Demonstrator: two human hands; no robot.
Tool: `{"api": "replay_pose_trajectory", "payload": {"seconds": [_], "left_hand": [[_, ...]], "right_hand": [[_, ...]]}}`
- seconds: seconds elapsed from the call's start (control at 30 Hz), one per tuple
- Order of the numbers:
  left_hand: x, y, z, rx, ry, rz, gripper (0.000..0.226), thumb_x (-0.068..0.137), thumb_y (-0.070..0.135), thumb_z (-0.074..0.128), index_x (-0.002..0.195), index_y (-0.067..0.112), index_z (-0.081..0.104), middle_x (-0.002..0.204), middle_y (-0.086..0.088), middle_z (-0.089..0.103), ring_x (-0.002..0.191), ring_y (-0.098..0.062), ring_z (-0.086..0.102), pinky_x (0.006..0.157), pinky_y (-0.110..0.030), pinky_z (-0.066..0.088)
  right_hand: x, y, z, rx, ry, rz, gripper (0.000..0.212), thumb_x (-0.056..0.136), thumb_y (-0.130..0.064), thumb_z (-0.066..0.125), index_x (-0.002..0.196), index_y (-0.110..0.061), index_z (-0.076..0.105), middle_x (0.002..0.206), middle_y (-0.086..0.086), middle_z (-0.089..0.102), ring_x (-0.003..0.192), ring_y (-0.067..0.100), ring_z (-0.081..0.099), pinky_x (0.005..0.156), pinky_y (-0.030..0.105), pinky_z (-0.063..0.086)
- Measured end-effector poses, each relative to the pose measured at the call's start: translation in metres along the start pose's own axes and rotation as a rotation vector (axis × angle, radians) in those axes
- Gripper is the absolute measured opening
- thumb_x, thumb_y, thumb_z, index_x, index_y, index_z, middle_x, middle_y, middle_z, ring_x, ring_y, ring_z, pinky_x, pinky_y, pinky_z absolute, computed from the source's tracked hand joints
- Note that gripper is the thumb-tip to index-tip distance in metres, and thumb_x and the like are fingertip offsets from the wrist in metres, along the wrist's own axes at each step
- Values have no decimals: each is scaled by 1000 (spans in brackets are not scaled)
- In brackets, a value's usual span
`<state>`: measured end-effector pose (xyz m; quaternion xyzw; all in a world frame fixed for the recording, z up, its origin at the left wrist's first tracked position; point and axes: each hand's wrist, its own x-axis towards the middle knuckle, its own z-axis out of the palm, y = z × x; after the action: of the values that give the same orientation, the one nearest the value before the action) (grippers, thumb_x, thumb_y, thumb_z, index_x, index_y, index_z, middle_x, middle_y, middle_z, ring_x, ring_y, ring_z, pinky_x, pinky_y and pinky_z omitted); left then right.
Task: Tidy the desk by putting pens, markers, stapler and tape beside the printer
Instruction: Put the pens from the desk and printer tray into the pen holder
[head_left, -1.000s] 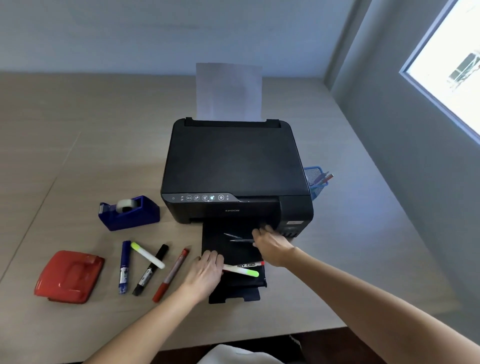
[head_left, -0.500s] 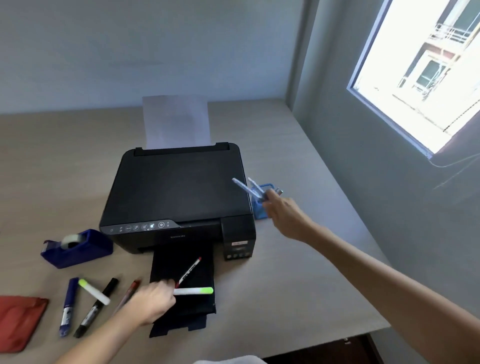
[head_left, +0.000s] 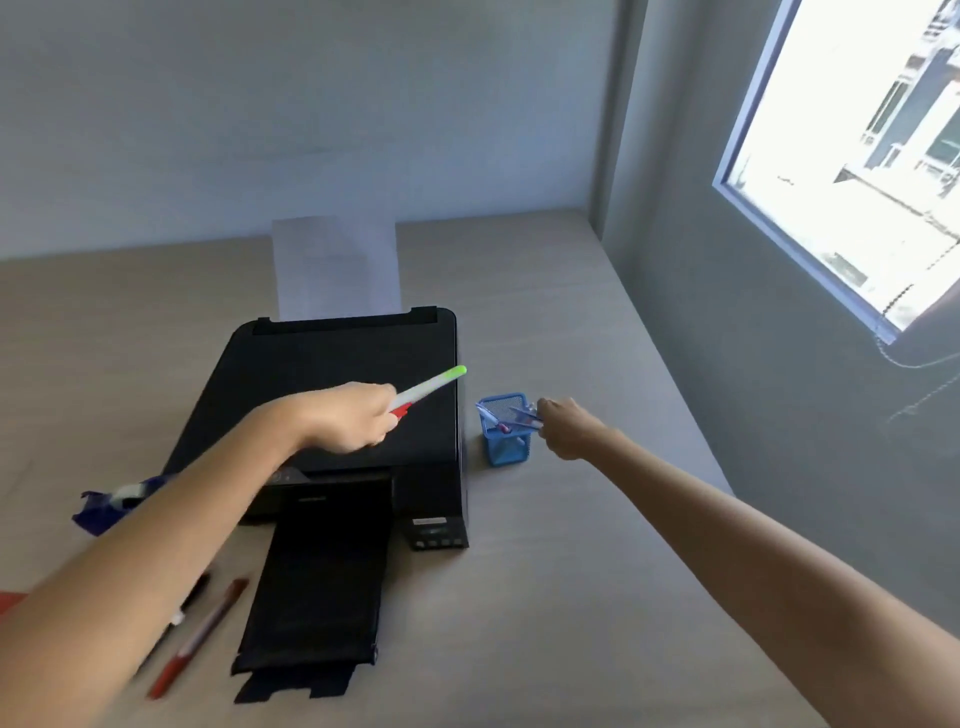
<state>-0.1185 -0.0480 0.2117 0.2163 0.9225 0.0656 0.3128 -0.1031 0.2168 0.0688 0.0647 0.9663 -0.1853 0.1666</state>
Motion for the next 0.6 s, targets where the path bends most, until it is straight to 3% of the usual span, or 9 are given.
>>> {"api": "replay_pose_trajectory", "payload": {"seconds": [0.07,0.17,0.27,0.33,0.43,0.6], "left_hand": [[45,22,-6,80,-34,-49,15,98,21,37,105,9,42,85,-6,57,67,-18,47,64,-31,38],[98,49,-6,281,-79,-118,31,95,15,41,122,1,47,86,-9,55,67,-22,48,60,-29,41],[130,76,-2,541,-233,-155,34,89,1,43,119,-5,58,65,-7,50,48,-18,40,39,-20,33],[144,86,-1,658,-282,-173,35,88,1,44,119,-1,61,73,-7,53,53,-20,42,47,-25,36],[163,99,0,759,-296,-179,35,91,4,46,123,3,59,94,-9,52,74,-25,47,63,-28,40],[183,119,7,834,-290,-168,36,91,8,48,126,5,58,73,-4,46,56,-19,42,48,-22,34]], "right_hand": [[5,-1,-4,-5,10,-9,19,91,-5,50,107,-3,40,93,19,50,75,37,51,63,37,38],[14,1,-10,-8,35,-41,21,88,-6,53,109,-4,48,104,21,58,73,32,47,63,35,38],[25,9,-15,2,42,-45,17,84,-7,61,100,-5,63,104,20,64,72,32,49,63,31,40],[30,12,-14,39,44,-30,17,79,-7,67,96,-4,69,99,21,66,72,34,54,62,30,42],[40,15,-13,106,42,-41,17,73,-9,75,89,-4,74,92,22,70,78,37,64,60,31,45],[49,16,-9,197,72,-70,14,70,-7,77,84,-7,76,88,17,73,82,34,67,64,33,52]]}}
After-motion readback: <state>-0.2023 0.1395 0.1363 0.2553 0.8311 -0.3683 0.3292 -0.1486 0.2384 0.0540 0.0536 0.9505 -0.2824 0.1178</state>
